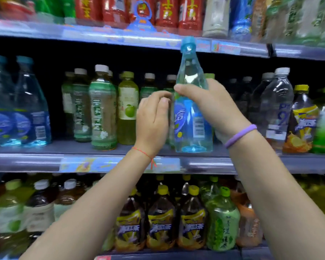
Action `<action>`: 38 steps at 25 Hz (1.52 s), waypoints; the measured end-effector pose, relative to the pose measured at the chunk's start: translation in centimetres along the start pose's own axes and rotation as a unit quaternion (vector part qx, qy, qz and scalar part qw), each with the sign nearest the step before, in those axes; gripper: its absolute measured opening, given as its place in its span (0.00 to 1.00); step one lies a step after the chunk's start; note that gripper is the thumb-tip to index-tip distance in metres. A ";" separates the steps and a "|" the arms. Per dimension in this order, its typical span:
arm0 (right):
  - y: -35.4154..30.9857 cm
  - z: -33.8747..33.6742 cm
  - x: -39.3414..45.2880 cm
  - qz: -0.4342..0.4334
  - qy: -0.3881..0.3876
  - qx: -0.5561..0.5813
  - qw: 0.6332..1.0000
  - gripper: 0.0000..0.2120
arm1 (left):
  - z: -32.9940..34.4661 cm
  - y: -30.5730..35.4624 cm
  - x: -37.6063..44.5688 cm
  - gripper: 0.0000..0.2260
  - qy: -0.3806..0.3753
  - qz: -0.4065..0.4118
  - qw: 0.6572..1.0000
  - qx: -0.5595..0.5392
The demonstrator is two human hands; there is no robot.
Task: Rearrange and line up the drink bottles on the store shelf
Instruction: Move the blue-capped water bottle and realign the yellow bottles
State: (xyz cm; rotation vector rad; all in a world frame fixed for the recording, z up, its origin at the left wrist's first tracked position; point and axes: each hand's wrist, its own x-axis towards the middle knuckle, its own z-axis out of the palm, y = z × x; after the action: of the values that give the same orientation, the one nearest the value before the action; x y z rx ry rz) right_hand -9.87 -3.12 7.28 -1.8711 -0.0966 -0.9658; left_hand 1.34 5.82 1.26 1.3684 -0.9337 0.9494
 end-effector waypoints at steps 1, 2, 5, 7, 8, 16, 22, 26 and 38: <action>-0.5 2.4 -0.2 -0.014 0.013 0.007 1.000 0.14 | -2.4 -0.9 0.2 0.12 0.021 -0.003 1.000 0.008; -0.9 4.9 -0.2 -0.019 0.032 0.008 0.999 0.16 | -5.1 -2.0 0.4 0.12 0.041 -0.001 0.999 0.023; -1.9 12.3 0.3 -0.018 0.056 0.029 0.998 0.22 | -13.4 -5.8 1.3 0.14 0.103 0.018 0.986 0.128; -2.5 17.5 0.8 -0.043 0.038 0.029 0.998 0.23 | -18.8 -8.2 1.9 0.17 0.153 0.004 0.964 0.216; -2.8 20.0 1.0 -0.058 0.030 0.021 0.998 0.25 | -21.2 -9.3 2.3 0.20 0.168 -0.008 0.954 0.247; -2.4 32.3 1.4 -0.007 0.005 -0.070 0.997 0.32 | -31.2 -16.6 2.8 0.40 0.041 -0.091 0.931 0.352; -1.6 34.7 1.9 0.049 0.014 -0.129 0.990 0.39 | -33.4 -19.0 4.0 0.31 0.021 -0.151 0.950 0.274; -1.1 35.4 0.5 0.098 -0.015 -0.217 0.971 0.39 | -34.0 -18.8 4.5 0.39 0.008 -0.172 0.939 0.299; -0.2 36.8 -0.4 0.094 -0.022 -0.244 0.965 0.31 | -35.2 -19.2 3.9 0.33 -0.079 -0.160 0.919 0.350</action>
State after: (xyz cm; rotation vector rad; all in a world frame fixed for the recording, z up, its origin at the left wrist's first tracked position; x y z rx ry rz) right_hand 10.94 26.31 -0.02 -2.3009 0.3139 -0.8667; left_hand 20.17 41.31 -1.73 2.1558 -0.4557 0.9653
